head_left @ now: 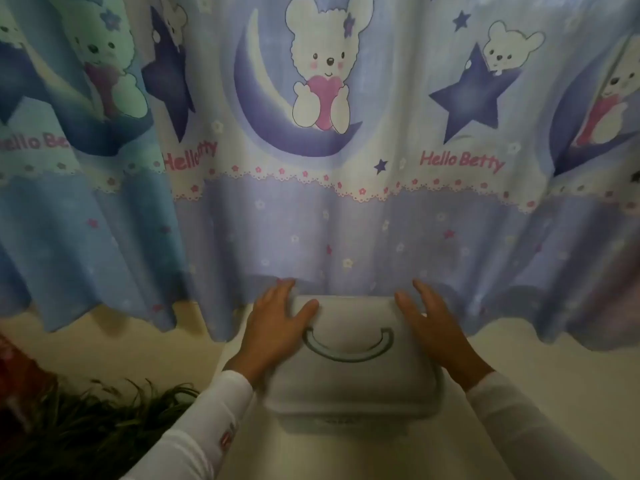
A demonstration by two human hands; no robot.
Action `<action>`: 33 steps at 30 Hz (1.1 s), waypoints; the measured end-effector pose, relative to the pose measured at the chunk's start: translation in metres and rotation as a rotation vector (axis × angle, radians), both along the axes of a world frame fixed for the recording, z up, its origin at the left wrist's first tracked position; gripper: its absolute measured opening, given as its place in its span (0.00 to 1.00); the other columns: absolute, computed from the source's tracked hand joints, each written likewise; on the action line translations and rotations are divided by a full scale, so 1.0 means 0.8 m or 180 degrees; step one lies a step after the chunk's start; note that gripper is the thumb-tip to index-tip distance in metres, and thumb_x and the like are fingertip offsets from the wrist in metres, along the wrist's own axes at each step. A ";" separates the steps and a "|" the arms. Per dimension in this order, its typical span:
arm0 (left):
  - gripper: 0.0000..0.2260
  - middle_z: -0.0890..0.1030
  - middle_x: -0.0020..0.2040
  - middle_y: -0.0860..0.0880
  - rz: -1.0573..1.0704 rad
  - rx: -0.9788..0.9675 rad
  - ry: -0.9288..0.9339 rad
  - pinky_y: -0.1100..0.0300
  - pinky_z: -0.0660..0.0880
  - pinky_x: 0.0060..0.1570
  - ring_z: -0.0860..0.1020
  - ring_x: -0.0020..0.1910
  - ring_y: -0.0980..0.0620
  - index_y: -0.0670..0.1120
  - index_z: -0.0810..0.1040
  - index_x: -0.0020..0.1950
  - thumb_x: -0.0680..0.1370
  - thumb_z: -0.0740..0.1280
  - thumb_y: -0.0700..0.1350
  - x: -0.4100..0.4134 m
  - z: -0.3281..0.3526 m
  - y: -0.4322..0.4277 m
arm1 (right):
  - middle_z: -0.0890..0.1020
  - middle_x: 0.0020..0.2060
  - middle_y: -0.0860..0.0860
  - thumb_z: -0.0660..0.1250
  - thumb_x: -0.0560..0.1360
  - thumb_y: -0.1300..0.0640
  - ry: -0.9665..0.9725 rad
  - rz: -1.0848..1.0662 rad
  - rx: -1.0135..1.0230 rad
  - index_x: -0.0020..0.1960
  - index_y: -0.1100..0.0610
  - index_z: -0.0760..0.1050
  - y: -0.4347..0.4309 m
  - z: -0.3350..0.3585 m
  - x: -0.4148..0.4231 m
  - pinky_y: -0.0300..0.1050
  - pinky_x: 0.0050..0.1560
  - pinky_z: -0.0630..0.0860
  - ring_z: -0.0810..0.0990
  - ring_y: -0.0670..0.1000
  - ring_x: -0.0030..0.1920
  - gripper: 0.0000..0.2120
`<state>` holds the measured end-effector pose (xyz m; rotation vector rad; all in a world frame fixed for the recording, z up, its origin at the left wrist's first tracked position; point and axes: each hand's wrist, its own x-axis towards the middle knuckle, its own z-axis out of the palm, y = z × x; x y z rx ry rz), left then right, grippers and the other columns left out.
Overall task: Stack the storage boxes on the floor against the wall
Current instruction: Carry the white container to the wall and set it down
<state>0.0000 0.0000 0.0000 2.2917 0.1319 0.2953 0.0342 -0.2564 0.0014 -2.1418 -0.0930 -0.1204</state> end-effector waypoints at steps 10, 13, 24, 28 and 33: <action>0.39 0.56 0.79 0.50 0.0163 -0.0333 0.0603 0.47 0.60 0.70 0.57 0.76 0.46 0.57 0.56 0.77 0.71 0.60 0.72 -0.015 -0.034 0.013 | 0.63 0.75 0.51 0.60 0.68 0.31 0.0511 0.0071 0.0427 0.77 0.47 0.53 -0.001 -0.029 -0.019 0.56 0.70 0.65 0.65 0.55 0.71 0.43; 0.41 0.56 0.79 0.51 0.0172 -0.0575 0.0715 0.47 0.64 0.67 0.62 0.74 0.45 0.59 0.54 0.77 0.69 0.61 0.73 -0.016 -0.037 0.011 | 0.65 0.74 0.52 0.60 0.67 0.31 0.0547 0.0085 0.0343 0.77 0.47 0.54 0.001 -0.032 -0.018 0.54 0.68 0.66 0.67 0.55 0.70 0.44; 0.38 0.57 0.78 0.50 0.0211 -0.0663 0.0650 0.48 0.66 0.65 0.65 0.71 0.44 0.59 0.53 0.77 0.72 0.66 0.66 -0.017 -0.043 0.008 | 0.65 0.74 0.52 0.68 0.73 0.40 0.0657 -0.0039 0.0124 0.78 0.48 0.54 0.001 -0.036 -0.016 0.53 0.67 0.66 0.67 0.57 0.70 0.39; 0.38 0.57 0.78 0.49 0.0190 -0.0682 0.0638 0.46 0.68 0.64 0.65 0.71 0.43 0.58 0.52 0.77 0.73 0.66 0.64 -0.017 -0.042 0.007 | 0.65 0.73 0.54 0.67 0.74 0.41 0.0692 -0.0100 0.0116 0.78 0.47 0.53 0.004 -0.032 -0.023 0.55 0.67 0.67 0.68 0.58 0.69 0.38; 0.38 0.57 0.78 0.48 0.0125 -0.0741 0.0592 0.48 0.68 0.64 0.66 0.70 0.43 0.57 0.52 0.78 0.73 0.67 0.63 -0.021 -0.042 0.011 | 0.65 0.73 0.54 0.67 0.74 0.40 0.0687 -0.0180 0.0024 0.78 0.47 0.54 0.010 -0.027 -0.032 0.54 0.64 0.68 0.69 0.58 0.68 0.37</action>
